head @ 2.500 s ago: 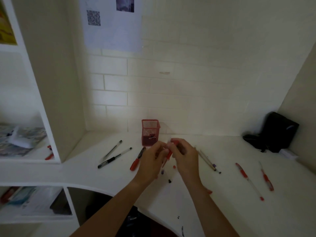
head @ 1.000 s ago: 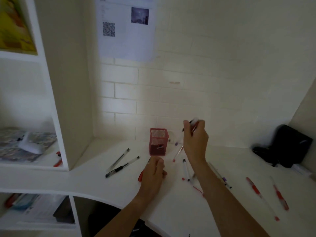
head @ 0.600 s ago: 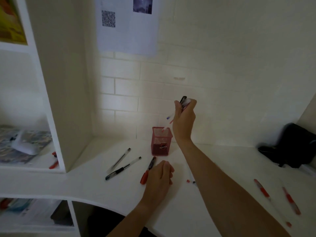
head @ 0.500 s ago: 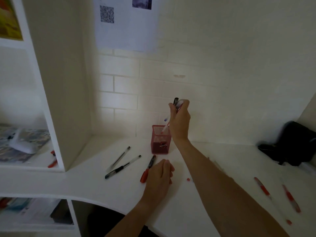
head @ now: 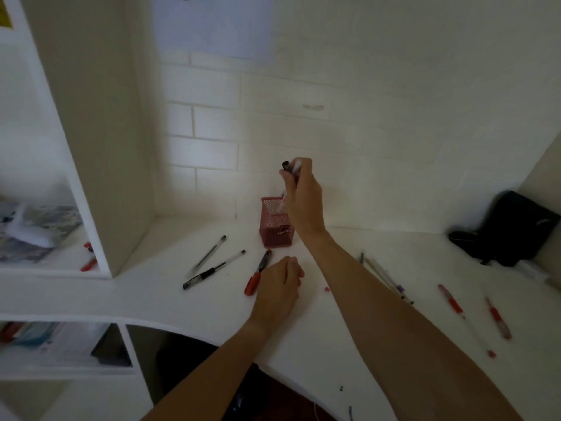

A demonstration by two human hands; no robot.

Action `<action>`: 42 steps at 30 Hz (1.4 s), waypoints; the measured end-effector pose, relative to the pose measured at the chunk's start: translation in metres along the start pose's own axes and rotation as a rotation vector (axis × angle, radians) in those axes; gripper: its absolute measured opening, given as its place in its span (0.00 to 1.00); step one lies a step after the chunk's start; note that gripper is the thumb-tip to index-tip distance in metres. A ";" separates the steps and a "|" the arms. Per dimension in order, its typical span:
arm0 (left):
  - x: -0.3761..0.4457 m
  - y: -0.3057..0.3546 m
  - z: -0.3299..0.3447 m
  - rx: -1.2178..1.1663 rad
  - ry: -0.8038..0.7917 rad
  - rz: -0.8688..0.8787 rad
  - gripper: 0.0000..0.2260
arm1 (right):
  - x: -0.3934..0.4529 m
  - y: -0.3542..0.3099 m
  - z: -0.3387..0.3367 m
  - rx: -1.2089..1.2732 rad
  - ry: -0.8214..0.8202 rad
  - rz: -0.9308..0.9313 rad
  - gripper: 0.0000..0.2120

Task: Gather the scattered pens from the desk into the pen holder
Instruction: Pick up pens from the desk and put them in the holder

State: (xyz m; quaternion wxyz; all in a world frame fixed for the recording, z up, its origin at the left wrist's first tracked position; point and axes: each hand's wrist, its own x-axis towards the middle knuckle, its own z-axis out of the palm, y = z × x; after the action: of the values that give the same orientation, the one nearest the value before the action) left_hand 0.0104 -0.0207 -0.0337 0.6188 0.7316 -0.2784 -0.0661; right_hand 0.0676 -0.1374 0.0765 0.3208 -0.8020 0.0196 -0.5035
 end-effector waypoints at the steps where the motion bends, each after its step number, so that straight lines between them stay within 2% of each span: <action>1: 0.000 0.001 0.000 0.000 0.004 -0.003 0.19 | 0.001 -0.002 0.002 -0.003 -0.036 -0.006 0.09; 9: -0.001 0.002 0.000 -0.003 0.012 -0.008 0.19 | -0.006 0.015 0.008 -0.025 -0.136 0.124 0.09; 15: 0.000 0.001 0.002 -0.011 0.008 -0.012 0.20 | -0.018 0.035 0.009 -0.162 -0.289 0.252 0.11; 20: -0.001 0.002 0.001 -0.019 0.006 -0.011 0.20 | -0.020 0.037 0.006 -0.382 -0.166 0.247 0.11; 22: -0.003 0.004 0.000 -0.011 0.008 0.006 0.18 | -0.022 0.037 0.001 -0.409 -0.177 0.319 0.16; 25: -0.002 0.004 -0.001 0.055 0.030 0.049 0.14 | -0.029 0.035 -0.008 -0.212 -0.231 0.516 0.34; 27: -0.001 0.003 -0.002 0.124 0.064 0.091 0.10 | -0.037 0.034 -0.012 -0.145 -0.258 0.573 0.39; 28: -0.002 0.003 -0.003 0.173 0.094 0.121 0.07 | -0.042 0.032 -0.016 -0.152 -0.254 0.570 0.38; 30: -0.002 0.003 -0.004 0.265 0.146 0.167 0.05 | -0.056 0.029 -0.028 -0.219 -0.198 0.518 0.28; 32: -0.002 0.002 -0.008 0.362 0.195 0.166 0.07 | -0.074 0.029 -0.044 -0.340 -0.143 0.425 0.14; 34: 0.003 -0.001 -0.013 0.567 0.267 0.149 0.10 | -0.094 0.031 -0.058 -0.443 -0.157 0.382 0.06; 37: 0.008 -0.004 -0.022 0.872 0.255 0.016 0.12 | -0.130 0.032 -0.068 -0.534 -0.222 0.352 0.06; 40: 0.008 -0.010 -0.024 0.907 0.155 -0.036 0.12 | -0.155 0.033 -0.068 -0.564 -0.247 0.268 0.04; 42: 0.006 -0.011 -0.024 0.854 0.164 0.000 0.10 | -0.160 0.033 -0.066 -0.575 -0.254 0.221 0.03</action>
State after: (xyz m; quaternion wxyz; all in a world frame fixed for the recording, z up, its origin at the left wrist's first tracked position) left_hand 0.0299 -0.0020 -0.0368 0.2807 0.9247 -0.2308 0.1133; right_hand -0.0556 -0.1399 -0.0490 0.1339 -0.9090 0.2078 -0.3356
